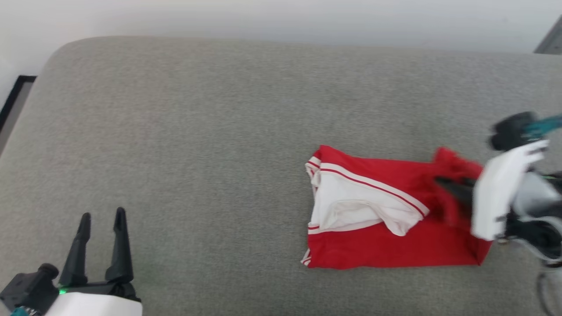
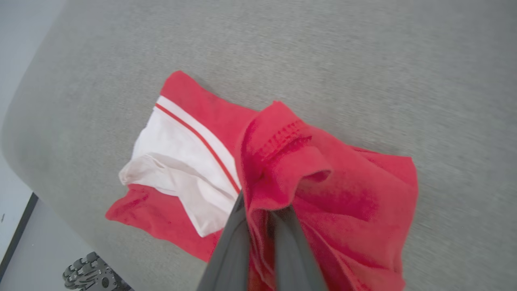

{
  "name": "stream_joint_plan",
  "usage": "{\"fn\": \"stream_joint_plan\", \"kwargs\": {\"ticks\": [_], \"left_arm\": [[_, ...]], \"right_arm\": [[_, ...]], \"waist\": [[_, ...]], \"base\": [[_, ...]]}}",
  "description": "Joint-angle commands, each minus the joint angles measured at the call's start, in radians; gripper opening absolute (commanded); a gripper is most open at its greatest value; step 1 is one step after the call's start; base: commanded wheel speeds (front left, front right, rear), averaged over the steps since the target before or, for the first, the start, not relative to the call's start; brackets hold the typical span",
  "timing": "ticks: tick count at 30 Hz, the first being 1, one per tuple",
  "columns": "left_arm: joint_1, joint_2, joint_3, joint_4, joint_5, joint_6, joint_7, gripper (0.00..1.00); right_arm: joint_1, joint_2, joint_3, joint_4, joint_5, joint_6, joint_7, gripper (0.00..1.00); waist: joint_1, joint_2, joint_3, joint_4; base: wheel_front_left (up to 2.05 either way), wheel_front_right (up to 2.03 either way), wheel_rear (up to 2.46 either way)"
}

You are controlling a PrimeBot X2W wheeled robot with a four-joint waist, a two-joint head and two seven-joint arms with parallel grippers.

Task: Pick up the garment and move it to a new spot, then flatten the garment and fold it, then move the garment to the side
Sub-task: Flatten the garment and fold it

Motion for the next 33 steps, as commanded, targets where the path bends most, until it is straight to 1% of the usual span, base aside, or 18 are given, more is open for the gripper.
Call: {"fn": "stream_joint_plan", "kwargs": {"ticks": [1, 3, 8, 11, 13, 14, 15, 16, 19, 21, 24, 28, 29, 33], "left_arm": [[-0.017, -0.004, -0.008, 0.001, 0.005, -0.003, -0.006, 1.0], [-0.021, -0.001, -0.023, 0.006, 0.0, -0.003, -0.006, 1.0], [-0.042, 0.002, -0.056, 0.017, -0.011, -0.003, -0.006, 1.0], [-0.051, 0.001, -0.074, 0.025, -0.015, -0.003, -0.006, 1.0], [-0.054, -0.001, -0.078, 0.028, -0.018, -0.003, -0.006, 1.0], [-0.056, -0.002, -0.078, 0.029, -0.019, -0.003, -0.006, 1.0], [-0.056, -0.002, -0.078, 0.03, -0.02, -0.003, -0.006, 1.0], [-0.055, -0.003, -0.076, 0.031, -0.022, -0.003, -0.006, 1.0], [-0.046, -0.002, -0.066, 0.033, -0.027, -0.003, -0.006, 1.0], [-0.032, -0.003, -0.055, 0.028, -0.028, -0.003, -0.006, 1.0], [-0.015, 0.0, -0.036, 0.02, -0.03, -0.003, -0.006, 1.0], [0.004, 0.003, -0.011, 0.01, -0.022, -0.003, -0.006, 1.0], [0.004, 0.003, -0.011, 0.01, -0.022, -0.003, -0.006, 1.0], [0.018, 0.012, 0.009, 0.002, -0.018, -0.003, -0.006, 1.0]], "right_arm": [[-0.021, 0.024, 0.037, -0.004, -0.005, 0.0, -0.002, 0.0], [-0.039, 0.052, 0.081, 0.008, -0.004, 0.0, -0.008, 0.0], [-0.094, 0.096, 0.189, 0.072, -0.024, 0.0, -0.04, 0.0], [-0.117, 0.109, 0.245, 0.125, -0.022, 0.0, -0.056, 0.0], [-0.134, 0.107, 0.276, 0.159, -0.029, 0.0, -0.065, 0.0], [-0.144, 0.105, 0.288, 0.173, -0.034, 0.0, -0.075, 0.27], [-0.151, 0.105, 0.295, 0.187, -0.036, 0.0, -0.084, 0.82], [-0.155, 0.105, 0.303, 0.196, -0.034, 0.0, -0.091, 1.0], [-0.167, 0.105, 0.306, 0.199, -0.008, 0.0, -0.102, 1.0], [-0.165, 0.1, 0.302, 0.176, 0.022, 0.0, -0.104, 1.0], [-0.148, 0.086, 0.268, 0.127, 0.048, 0.0, -0.133, 1.0], [-0.108, 0.057, 0.2, 0.072, 0.037, 0.0, -0.204, 1.0], [-0.108, 0.057, 0.2, 0.072, 0.037, 0.0, -0.204, 1.0], [-0.048, 0.033, 0.13, 0.024, 0.012, 0.0, -0.314, 1.0]], "waist": [[0.0, 0.0, 0.001, 0.021], [0.0, 0.0, 0.001, 0.039], [0.0, 0.0, -0.003, 0.084], [0.0, 0.0, -0.005, 0.106], [0.0, 0.0, -0.007, 0.115], [0.0, 0.0, -0.007, 0.117], [0.0, 0.0, -0.009, 0.119], [0.0, 0.0, -0.01, 0.12], [0.0, 0.0, -0.017, 0.113], [0.0, 0.0, -0.023, 0.1], [0.0, 0.0, -0.034, 0.074], [0.0, 0.0, -0.048, 0.03], [0.0, 0.0, -0.048, 0.03], [0.0, 0.0, -0.064, -0.017]], "base": [[0.0, 0.0, 0.0], [0.0, 0.0, 0.0], [0.0, 0.0, 0.0], [0.0, 0.0, 0.0], [0.0, 0.0, 0.0], [0.0, 0.0, 0.0], [0.0, 0.0, 0.0], [0.0, 0.0, 0.0], [0.0, 0.0, 0.0], [0.0, 0.0, 0.0], [0.0, 0.0, 0.0], [0.0, 0.0, 0.0], [0.0, 0.0, 0.0], [0.0, 0.0, 0.0]]}}
